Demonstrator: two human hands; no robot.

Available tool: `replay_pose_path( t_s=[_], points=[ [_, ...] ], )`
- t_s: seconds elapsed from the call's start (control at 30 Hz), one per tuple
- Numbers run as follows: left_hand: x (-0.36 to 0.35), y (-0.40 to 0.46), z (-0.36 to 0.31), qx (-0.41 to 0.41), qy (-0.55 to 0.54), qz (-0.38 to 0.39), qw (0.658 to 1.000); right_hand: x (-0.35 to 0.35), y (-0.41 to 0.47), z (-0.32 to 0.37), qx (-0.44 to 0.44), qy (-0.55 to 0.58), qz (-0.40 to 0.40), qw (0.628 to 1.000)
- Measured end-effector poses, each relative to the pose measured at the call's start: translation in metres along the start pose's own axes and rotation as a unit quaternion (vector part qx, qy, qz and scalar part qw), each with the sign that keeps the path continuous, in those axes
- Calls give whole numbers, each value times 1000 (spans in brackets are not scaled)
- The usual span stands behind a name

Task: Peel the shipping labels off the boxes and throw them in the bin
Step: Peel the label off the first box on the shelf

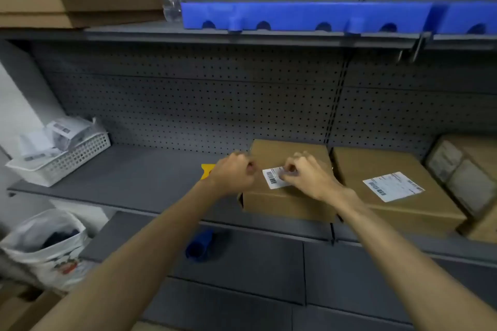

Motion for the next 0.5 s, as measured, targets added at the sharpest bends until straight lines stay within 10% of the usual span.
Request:
replay_pose_path(
  t_s=[0.5],
  points=[
    [-51,-1,8,3,40,-20,999,-54,22,-2,99,-11,47,994]
  ],
)
Point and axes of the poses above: each hand's wrist, its own y-axis towards the middle knuckle, its own x-axis out of the back of the hand, z = x × y, the point moved 8 cm from there along y, towards the middle knuckle, and after that the axes turned 1 degree about x, right-handed, at the moved point
